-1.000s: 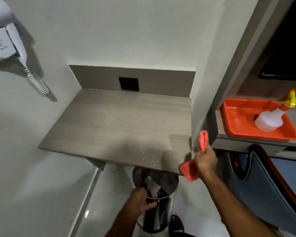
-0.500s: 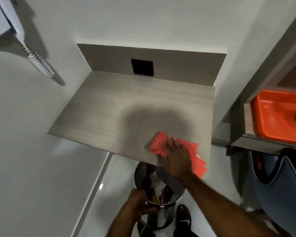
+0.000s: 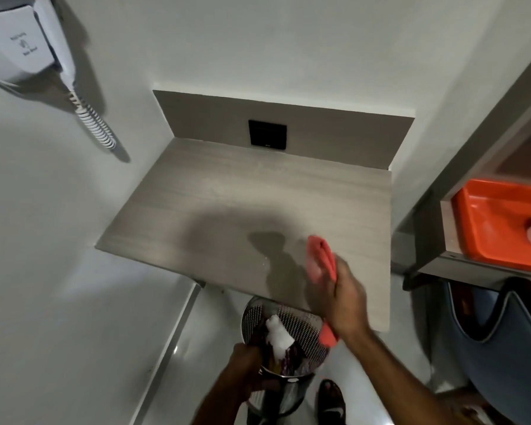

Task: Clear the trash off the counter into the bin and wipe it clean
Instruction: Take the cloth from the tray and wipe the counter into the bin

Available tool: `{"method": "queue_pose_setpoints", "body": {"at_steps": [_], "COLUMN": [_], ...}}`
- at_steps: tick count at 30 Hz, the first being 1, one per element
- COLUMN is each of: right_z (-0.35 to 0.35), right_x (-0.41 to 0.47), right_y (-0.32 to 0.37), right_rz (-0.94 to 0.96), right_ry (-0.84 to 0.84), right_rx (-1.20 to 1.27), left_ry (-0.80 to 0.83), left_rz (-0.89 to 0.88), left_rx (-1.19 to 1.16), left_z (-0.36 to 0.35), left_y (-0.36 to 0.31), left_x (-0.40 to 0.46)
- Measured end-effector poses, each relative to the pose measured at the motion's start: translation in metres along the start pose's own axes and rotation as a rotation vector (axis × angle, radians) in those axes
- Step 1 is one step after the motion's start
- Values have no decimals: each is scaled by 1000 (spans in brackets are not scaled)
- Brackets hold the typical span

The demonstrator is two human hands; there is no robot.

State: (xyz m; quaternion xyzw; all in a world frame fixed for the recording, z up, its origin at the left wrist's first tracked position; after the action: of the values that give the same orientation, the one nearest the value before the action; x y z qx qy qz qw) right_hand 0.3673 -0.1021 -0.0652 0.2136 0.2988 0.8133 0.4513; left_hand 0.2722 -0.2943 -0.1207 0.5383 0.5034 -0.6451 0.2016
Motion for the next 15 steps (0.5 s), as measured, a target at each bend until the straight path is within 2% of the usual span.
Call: {"method": "queue_pose_setpoints", "body": {"at_steps": [2, 5, 7, 10, 11, 15], "right_z": [-7, -46, -76, -105, -112, -124], "right_x": [38, 74, 75, 65, 60, 32], "right_y": [1, 4, 0, 5, 10, 31], "right_rz": [82, 109, 83, -56, -47, 158], "right_ry": [-80, 156, 207, 114, 119, 311], "right_rx": [-241, -386, -454, -383, -353, -214], "left_ry": [-7, -2, 20, 23, 16, 19], "left_rz": [-3, 3, 19, 35, 31, -3], "left_rx": [7, 1, -7, 12, 13, 10], "left_z": [2, 9, 16, 27, 31, 46], "left_y": [-1, -1, 0, 0, 1, 5], "left_x": [1, 1, 2, 0, 0, -1]}}
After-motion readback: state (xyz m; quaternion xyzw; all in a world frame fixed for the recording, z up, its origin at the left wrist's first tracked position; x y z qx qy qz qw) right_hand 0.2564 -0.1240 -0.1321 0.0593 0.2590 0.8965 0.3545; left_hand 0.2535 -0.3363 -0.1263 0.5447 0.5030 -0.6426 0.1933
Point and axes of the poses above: each hand's wrist, its own x-axis towards the middle knuckle, its own z-axis out of the back of the hand, y = z × x, the point moved 1 cm from there along x, towards the middle knuckle, and after that the axes turned 13 degrees about -x, right-handed, at the moved point
